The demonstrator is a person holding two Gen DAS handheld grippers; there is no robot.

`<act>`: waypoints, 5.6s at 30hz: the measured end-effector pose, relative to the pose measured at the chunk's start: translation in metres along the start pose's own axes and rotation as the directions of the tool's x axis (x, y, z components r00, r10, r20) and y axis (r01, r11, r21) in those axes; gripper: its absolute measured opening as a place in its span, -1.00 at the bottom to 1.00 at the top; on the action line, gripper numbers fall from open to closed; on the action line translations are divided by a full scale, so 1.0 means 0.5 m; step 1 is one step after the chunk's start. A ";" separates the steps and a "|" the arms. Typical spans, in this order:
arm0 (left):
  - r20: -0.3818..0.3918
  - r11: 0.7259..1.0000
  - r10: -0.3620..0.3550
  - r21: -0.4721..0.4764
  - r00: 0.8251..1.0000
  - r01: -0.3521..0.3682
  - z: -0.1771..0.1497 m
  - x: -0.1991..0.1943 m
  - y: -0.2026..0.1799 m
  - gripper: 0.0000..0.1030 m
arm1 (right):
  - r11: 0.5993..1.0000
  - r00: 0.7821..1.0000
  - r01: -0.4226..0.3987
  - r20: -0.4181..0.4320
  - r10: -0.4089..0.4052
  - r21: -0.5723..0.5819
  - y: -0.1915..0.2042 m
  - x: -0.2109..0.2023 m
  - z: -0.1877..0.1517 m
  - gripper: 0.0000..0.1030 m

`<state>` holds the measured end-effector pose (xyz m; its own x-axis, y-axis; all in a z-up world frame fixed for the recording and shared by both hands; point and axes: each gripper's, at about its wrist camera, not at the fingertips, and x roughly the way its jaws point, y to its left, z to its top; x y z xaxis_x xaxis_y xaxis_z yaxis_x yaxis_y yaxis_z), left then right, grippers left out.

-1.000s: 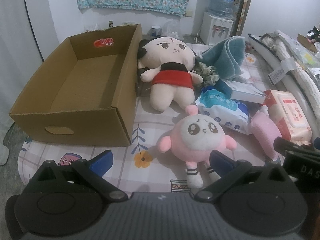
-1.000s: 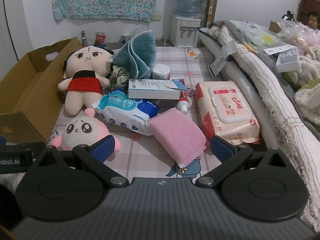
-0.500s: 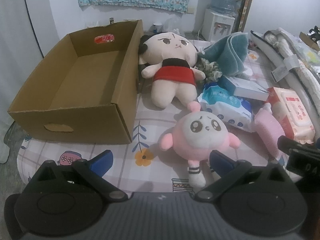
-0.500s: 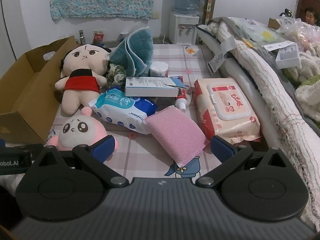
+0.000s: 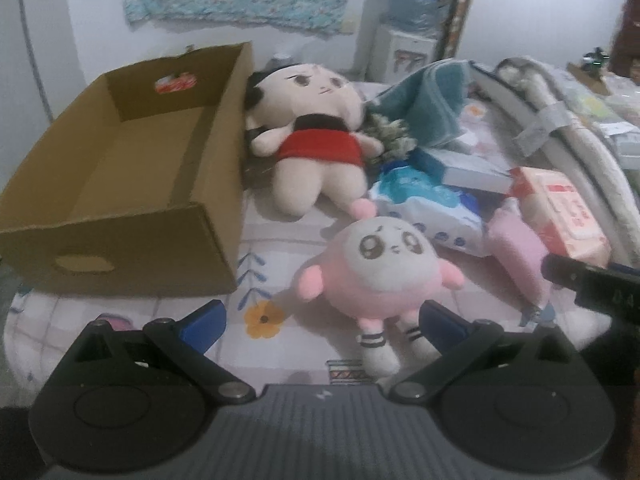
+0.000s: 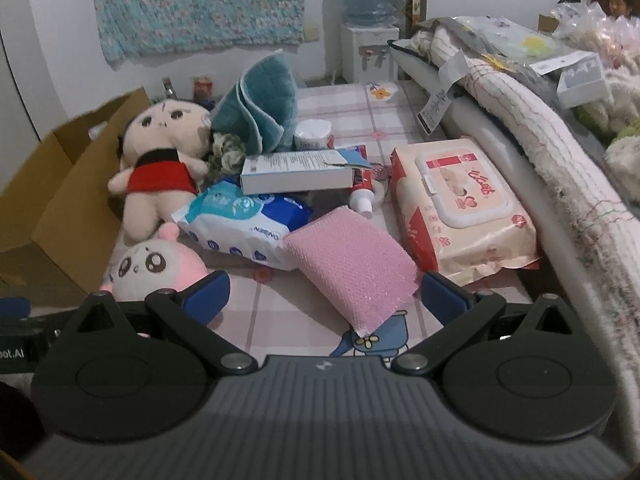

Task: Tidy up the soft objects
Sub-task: 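Grasp the pink round plush with the left tool while the right tool grasps the pink sponge, then carry the plush and sponge into the cardboard box and open both tools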

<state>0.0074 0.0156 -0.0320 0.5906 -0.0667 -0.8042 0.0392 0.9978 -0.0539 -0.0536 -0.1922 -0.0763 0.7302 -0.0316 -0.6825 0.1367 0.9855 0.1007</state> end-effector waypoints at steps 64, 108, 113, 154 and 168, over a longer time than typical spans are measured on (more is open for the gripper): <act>-0.145 0.984 -0.102 0.133 0.984 0.122 0.050 0.158 -0.046 0.83 | 0.972 0.940 -0.125 -0.338 0.051 -0.200 -0.013 0.244 0.009 0.95; 0.109 0.981 -0.135 0.151 0.985 0.117 0.057 -0.071 -0.056 0.77 | 0.955 0.981 -0.193 -0.010 0.196 -0.225 0.049 -0.067 0.087 0.45; 0.198 0.989 -0.121 0.109 0.973 0.100 0.085 -0.145 -0.005 0.77 | 0.915 0.947 -0.302 0.023 0.319 -0.267 0.122 -0.108 0.152 0.45; -0.044 0.921 0.373 -0.105 0.927 -0.375 0.567 0.280 0.575 0.82 | 0.869 0.745 -0.488 -0.482 0.461 0.077 0.777 0.603 0.482 0.54; -0.056 0.925 0.301 -0.227 0.952 -0.305 0.568 0.283 0.615 0.89 | 0.824 0.699 -0.525 -0.444 0.561 0.214 0.751 0.623 0.474 0.81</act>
<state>0.3320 0.3133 0.0056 0.5292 0.2365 -0.8149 -0.3274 0.9429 0.0611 0.3840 0.1286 -0.0795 0.2894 0.6049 -0.7419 -0.1275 0.7925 0.5964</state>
